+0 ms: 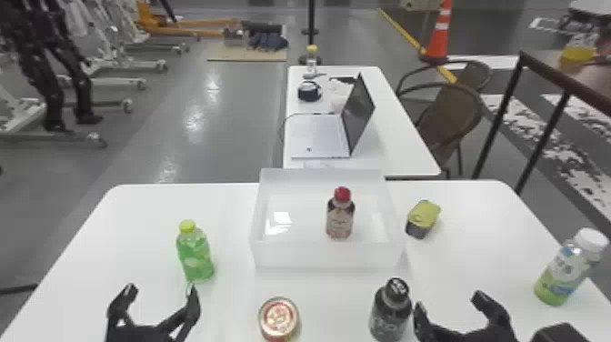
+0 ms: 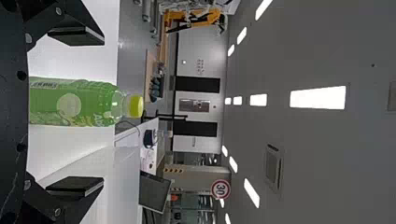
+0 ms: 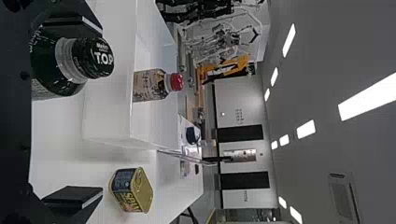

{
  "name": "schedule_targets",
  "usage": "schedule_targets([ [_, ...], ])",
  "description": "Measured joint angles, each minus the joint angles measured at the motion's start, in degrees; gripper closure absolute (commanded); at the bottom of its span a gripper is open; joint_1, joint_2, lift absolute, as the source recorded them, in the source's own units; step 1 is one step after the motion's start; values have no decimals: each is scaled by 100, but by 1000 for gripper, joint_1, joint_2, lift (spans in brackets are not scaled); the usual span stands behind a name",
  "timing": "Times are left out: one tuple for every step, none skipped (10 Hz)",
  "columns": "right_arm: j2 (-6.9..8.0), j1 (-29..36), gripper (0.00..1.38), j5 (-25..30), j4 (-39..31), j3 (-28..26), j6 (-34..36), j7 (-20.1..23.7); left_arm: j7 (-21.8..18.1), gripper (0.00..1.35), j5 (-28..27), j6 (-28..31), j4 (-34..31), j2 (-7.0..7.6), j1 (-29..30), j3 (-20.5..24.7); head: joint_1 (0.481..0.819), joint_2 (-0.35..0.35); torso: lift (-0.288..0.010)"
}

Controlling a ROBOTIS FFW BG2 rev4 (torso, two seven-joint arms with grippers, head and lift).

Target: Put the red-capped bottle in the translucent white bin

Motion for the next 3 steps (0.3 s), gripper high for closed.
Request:
schedule_targets([
  [0, 0, 110, -7, 6, 0, -9, 0, 0, 228, 32, 50, -60, 0, 41, 1, 549, 0, -100],
  [0, 0, 110, -10, 5, 0, -9, -7, 40, 228, 13, 167, -190, 0, 126, 29, 549, 0, -100],
  [4, 17, 105, -11, -38, 0, 61, -74, 99, 223, -25, 271, -294, 0, 193, 57, 549, 0, -100],
])
